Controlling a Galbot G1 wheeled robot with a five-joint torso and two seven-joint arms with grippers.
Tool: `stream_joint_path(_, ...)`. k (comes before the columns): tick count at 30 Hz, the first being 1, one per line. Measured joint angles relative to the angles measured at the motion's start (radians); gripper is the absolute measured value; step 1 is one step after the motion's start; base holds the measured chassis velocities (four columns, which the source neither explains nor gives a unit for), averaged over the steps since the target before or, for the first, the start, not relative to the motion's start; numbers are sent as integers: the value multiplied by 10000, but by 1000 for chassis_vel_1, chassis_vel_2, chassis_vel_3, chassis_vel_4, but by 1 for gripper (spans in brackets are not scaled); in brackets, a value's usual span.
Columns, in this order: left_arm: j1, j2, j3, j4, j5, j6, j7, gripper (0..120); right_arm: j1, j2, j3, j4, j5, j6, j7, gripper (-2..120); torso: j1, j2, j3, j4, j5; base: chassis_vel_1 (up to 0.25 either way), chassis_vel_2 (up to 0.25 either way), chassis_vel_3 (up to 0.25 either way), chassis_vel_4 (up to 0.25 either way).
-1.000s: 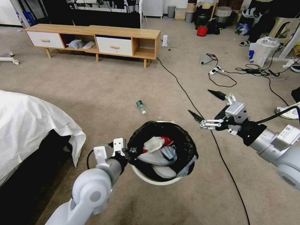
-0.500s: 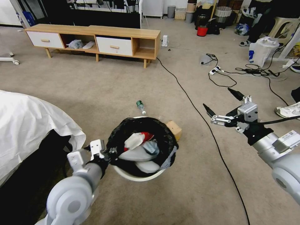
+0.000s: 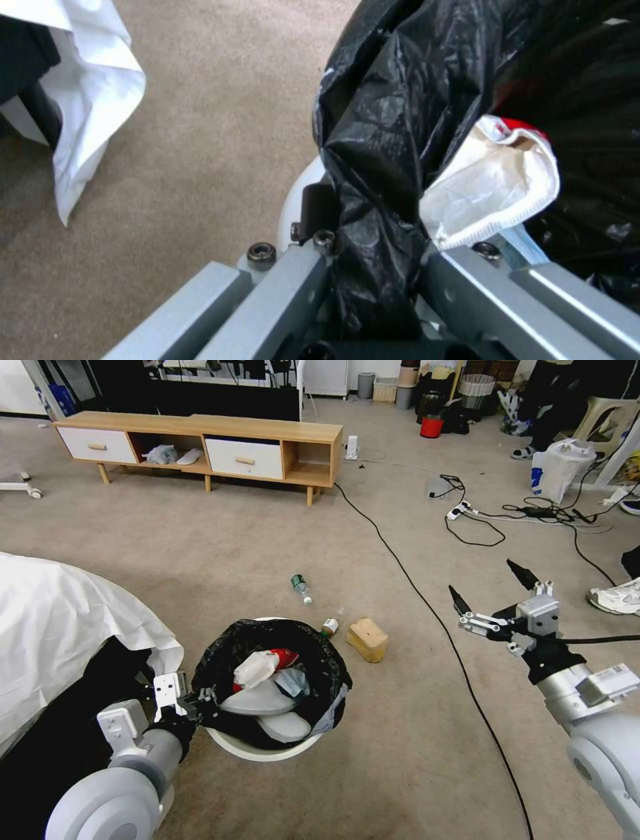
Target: Pick up the trash bin and place the garbage on the floor into it.
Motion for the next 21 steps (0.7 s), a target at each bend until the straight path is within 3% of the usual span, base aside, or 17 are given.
stream_joint_path(6, 129, -173, -41, -121, 193, 2, 174, 0, -299, 467, 105, 94, -613, 162, -211, 100, 0, -1, 0, 0, -1, 0, 0, 0, 0)
stream_joint_path(12, 327, -342, -492, -323, 199, -12, 295, 0, -746, 1262, 147, 229, -1378, 389, -500, 100, 0, 0, 0, 1, 0, 0, 0, 0, 0)
stream_joint_path(21, 495, -604, -528, -343, 474, -56, 439, 0, -1067, 1630, 225, 264, -1681, 651, -628, 100, -1, 0, 1, 1, -1, 0, 0, 0, 0)
